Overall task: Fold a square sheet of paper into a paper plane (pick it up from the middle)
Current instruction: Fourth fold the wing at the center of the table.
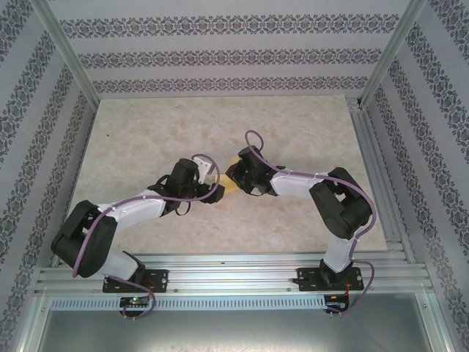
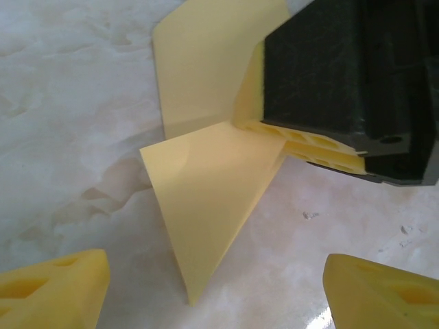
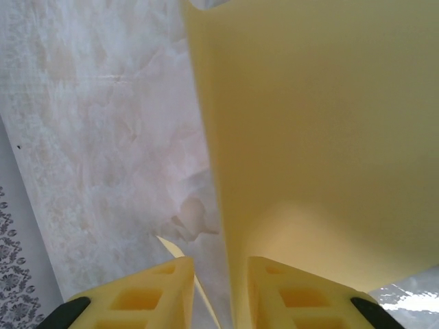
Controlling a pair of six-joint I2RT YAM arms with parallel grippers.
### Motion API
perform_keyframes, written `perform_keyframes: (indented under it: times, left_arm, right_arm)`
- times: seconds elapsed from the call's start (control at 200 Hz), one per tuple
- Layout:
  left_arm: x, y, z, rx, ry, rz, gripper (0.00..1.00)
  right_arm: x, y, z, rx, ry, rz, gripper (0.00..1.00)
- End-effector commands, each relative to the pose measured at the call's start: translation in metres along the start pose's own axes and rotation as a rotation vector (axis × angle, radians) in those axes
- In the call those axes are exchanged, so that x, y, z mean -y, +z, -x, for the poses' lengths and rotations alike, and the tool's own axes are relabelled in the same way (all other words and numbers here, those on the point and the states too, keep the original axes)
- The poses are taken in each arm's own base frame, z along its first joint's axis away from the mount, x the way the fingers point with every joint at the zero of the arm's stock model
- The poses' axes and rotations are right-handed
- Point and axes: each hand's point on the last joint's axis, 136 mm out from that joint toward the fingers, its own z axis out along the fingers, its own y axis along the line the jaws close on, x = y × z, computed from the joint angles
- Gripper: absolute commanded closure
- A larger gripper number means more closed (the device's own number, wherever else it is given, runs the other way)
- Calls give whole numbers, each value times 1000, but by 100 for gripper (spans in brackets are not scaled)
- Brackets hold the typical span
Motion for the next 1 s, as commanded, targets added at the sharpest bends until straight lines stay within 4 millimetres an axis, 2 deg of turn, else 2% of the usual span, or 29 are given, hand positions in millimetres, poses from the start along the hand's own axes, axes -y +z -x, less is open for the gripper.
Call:
perform_keyframes:
  times: [0.0,0.155,0.445,0.555,0.749,0.994]
  left_arm:
    - [17,2,21,104,112,-37,20]
    - [20,13,23,123,166,-42,29]
    - [19,44,17,88,217,-28,33]
    - [16,50,20,111,240,2,34]
    - [13,60,14,113,276,44,37]
    - [9,62,12,144,276,70,48]
  right_arm:
    - [-5,-5,1,-13,9,46,73]
    - [-9,-7,3,-21,13,85,73]
    - [-12,-14,9,-24,41,132,72]
    - [-13,-16,11,-23,49,142,72]
    - [-17,-15,10,-36,70,170,72]
    - [-14,-19,13,-27,91,175,72]
